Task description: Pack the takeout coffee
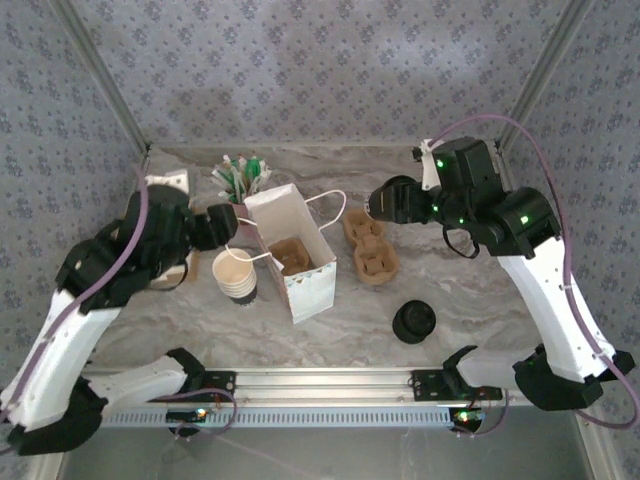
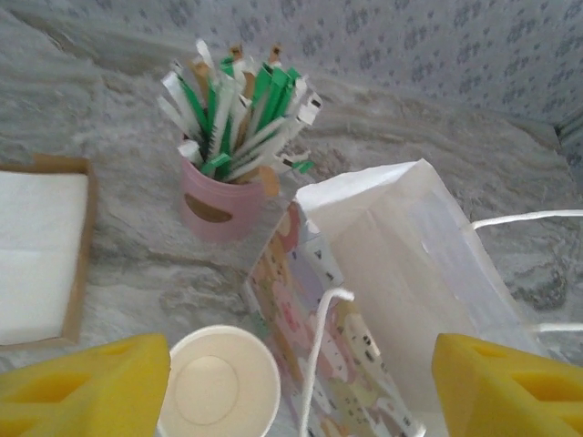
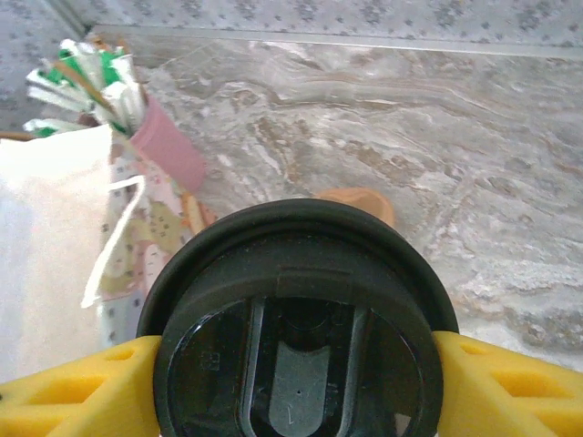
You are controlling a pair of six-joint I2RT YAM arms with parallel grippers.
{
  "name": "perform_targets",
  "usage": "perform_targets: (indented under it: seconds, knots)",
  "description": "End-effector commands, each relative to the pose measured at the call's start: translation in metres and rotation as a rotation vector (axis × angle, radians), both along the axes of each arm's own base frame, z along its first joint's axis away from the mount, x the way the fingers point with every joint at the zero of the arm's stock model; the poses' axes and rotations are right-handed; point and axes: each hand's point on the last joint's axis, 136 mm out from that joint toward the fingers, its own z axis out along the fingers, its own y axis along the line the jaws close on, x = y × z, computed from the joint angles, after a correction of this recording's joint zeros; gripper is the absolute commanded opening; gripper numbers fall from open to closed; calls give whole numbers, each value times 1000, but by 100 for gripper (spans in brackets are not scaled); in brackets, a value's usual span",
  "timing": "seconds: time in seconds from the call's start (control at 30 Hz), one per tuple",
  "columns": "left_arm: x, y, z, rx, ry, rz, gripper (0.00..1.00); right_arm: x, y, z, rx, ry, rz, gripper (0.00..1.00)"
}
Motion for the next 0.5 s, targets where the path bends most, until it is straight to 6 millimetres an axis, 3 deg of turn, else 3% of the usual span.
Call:
perform_targets:
  seconds: [0.0,0.23,0.47]
  knots:
    - [17,-34,10,-93,43,-169,77,-16,9,18,6,-43,78,70]
    - [68,-49,16,-203,91,-231,77,-34,30,41,50,-97,192,70]
    - [98,-56,11,-249,111,-270,77,-46,47,57,70,-147,271,70]
